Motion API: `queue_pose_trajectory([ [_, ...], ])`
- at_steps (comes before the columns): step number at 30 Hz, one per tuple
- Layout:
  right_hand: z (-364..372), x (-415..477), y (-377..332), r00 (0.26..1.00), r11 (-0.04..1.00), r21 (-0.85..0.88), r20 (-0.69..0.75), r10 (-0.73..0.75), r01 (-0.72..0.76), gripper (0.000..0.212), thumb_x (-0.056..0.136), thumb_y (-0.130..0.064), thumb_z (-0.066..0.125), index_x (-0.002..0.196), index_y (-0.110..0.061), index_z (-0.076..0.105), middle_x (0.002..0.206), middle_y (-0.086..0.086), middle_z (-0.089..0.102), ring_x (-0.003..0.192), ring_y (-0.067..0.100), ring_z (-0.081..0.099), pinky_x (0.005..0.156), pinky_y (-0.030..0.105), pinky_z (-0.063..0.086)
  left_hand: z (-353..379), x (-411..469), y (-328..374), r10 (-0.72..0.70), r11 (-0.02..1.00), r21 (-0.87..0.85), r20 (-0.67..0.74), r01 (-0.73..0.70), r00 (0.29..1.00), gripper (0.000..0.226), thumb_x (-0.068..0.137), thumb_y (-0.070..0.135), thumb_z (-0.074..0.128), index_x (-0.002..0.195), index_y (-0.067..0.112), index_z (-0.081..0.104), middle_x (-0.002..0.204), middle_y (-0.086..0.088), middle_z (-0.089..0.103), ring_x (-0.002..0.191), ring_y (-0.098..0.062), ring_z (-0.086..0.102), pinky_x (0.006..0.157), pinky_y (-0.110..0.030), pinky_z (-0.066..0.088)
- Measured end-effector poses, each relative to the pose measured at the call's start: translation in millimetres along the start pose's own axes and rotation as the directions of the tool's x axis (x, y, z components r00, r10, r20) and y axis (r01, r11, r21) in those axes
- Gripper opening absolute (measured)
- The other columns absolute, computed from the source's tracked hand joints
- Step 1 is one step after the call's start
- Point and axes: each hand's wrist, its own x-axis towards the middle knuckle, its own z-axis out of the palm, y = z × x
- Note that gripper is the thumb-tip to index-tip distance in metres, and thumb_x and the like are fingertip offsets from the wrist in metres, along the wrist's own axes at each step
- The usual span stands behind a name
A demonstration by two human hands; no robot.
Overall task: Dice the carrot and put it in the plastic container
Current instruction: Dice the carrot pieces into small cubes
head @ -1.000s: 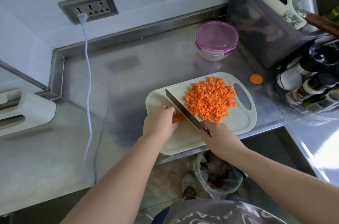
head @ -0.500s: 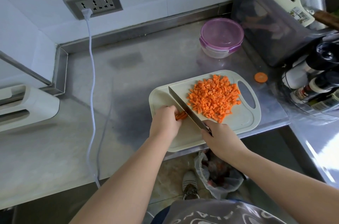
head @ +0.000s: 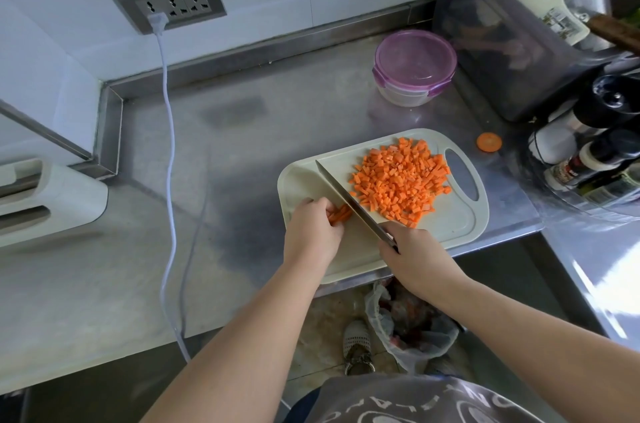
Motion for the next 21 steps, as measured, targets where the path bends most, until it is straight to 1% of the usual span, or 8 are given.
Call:
queue_pose_trajectory([
  [2,0.6,-0.3,-0.1,1.0,1.0,0.007,-0.001,0.001,-0.001,0.036,0.099,-0.022,0.04,0.134,-0.021,0.05,0.089,0.001,0.058,0.079,0.022,0.06,0.072,0.037,0.053,-0.3,-1.5,0.7,0.023,1.0,-0.002,-0.01,-0.023,1.0,0.014,0.085,0.019,0.065,0.098,0.017,0.064,0.102,-0.001,0.057,0.089,-0.021,0.06,0.074,-0.034,0.052],
  [6,3.3,-2.3,-2.1,1.0,1.0,0.024,-0.005,-0.006,0.006,0.035,0.1,-0.023,0.04,0.133,-0.02,0.051,0.091,0.003,0.063,0.077,0.021,0.062,0.074,0.039,0.054,-1.1,-1.9,2.3,0.035,0.999,0.01,-0.015,-0.035,0.999,0.016,0.086,0.02,0.064,0.102,0.017,0.064,0.102,0.0,0.058,0.091,-0.021,0.061,0.074,-0.036,0.053],
  [9,3.3,-2.2,-2.1,1.0,1.0,0.029,-0.003,-0.002,0.002,0.035,0.1,-0.023,0.04,0.132,-0.02,0.051,0.091,0.003,0.063,0.077,0.02,0.062,0.073,0.038,0.054,-1.4,-2.7,2.5,0.047,0.995,0.085,-0.018,-0.045,0.999,0.015,0.088,0.024,0.063,0.102,0.018,0.062,0.102,0.001,0.056,0.089,-0.022,0.06,0.072,-0.039,0.053],
  [12,2.8,-2.6,-1.9,1.0,1.0,0.016,0.001,0.001,-0.001,0.035,0.1,-0.024,0.039,0.132,-0.021,0.051,0.093,0.004,0.063,0.079,0.021,0.062,0.074,0.038,0.054,-1.5,-3.5,2.8,0.052,0.991,0.127,-0.034,-0.047,0.998,0.014,0.089,0.027,0.062,0.101,0.02,0.062,0.102,0.003,0.055,0.087,-0.022,0.06,0.068,-0.037,0.052],
  [15,2.5,-0.9,-1.9,1.0,1.0,-0.001,0.001,-0.002,0.002,0.032,0.101,-0.025,0.038,0.129,-0.018,0.053,0.095,0.004,0.062,0.083,0.022,0.06,0.075,0.037,0.053,0.5,-4.3,2.1,0.056,0.996,0.077,-0.056,-0.052,0.997,0.011,0.088,0.027,0.063,0.097,0.019,0.063,0.099,0.004,0.055,0.086,-0.021,0.061,0.07,-0.038,0.053],
  [17,1.5,0.2,-2.0,1.0,1.0,-0.019,0.004,-0.012,0.012,0.029,0.102,-0.025,0.036,0.121,-0.016,0.055,0.091,0.003,0.06,0.082,0.022,0.058,0.074,0.036,0.051,2.5,-5.6,0.5,0.057,0.998,0.027,-0.076,-0.055,0.996,0.01,0.088,0.026,0.065,0.095,0.019,0.065,0.097,0.004,0.055,0.084,-0.02,0.061,0.07,-0.037,0.054],
  [19,-0.2,-0.3,-2.2,0.999,0.999,-0.035,-0.029,-0.03,0.029,0.028,0.102,-0.024,0.034,0.116,-0.014,0.056,0.084,0.002,0.058,0.079,0.023,0.057,0.072,0.038,0.05,5.0,-5.9,-1.8,0.059,0.998,-0.015,-0.094,-0.061,0.994,0.011,0.088,0.027,0.066,0.094,0.018,0.067,0.097,0.004,0.056,0.084,-0.019,0.062,0.071,-0.036,0.053],
  [21,-1.3,-2.8,-2.9,0.994,0.997,-0.053,-0.087,-0.064,0.06,0.027,0.101,-0.022,0.034,0.118,-0.014,0.054,0.083,0.002,0.057,0.079,0.026,0.058,0.071,0.04,0.05,5.9,-6.0,-2.2,0.059,0.997,-0.05,-0.102,-0.064,0.993,0.016,0.089,0.031,0.066,0.097,0.018,0.069,0.1,0.003,0.059,0.087,-0.018,0.063,0.074,-0.035,0.053],
])
